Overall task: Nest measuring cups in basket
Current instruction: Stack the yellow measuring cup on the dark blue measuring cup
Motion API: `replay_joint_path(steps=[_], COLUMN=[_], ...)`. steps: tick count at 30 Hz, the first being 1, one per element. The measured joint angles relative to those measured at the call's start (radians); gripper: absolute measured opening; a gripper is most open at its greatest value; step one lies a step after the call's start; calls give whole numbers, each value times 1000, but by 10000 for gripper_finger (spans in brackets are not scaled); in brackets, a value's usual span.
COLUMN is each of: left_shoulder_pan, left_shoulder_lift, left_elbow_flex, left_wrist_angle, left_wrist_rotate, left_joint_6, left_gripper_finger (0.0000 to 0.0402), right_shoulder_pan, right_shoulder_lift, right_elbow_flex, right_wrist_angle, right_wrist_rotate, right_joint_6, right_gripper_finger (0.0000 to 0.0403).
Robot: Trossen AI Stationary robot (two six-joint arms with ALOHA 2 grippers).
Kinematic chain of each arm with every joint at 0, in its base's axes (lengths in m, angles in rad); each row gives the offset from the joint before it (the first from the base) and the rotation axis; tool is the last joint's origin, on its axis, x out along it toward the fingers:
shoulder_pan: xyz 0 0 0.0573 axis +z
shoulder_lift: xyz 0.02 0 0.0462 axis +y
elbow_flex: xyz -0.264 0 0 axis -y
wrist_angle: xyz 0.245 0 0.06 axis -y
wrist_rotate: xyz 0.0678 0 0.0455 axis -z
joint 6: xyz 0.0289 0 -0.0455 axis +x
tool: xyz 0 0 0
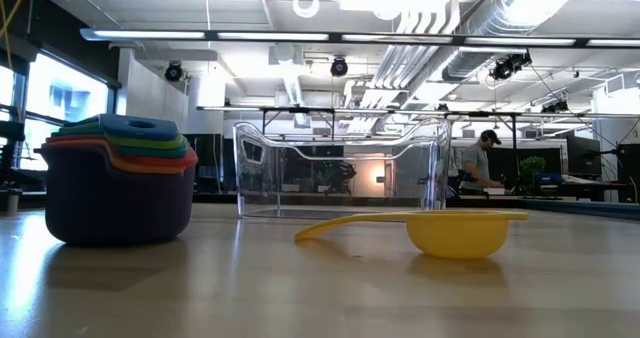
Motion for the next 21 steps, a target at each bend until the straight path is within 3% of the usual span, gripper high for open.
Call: replay_joint_path(steps=[12,21], left_shoulder_pan=[0,-30], left_shoulder_lift=[160,313], left_elbow_flex=[-1,31], left_wrist_angle=[202,303], left_wrist_rotate=[-11,-17], left_joint_6=[-70,-82], left_gripper_finger=[111,99], right_shoulder_pan=[-50,-116], right_shoulder_lift=[-98,-102], right_elbow_flex=[0,0], right_wrist_angle=[19,-68], right_wrist_rotate=[-4,-33], right_joint_6=[-188,-220], right_gripper_finger=[100,100])
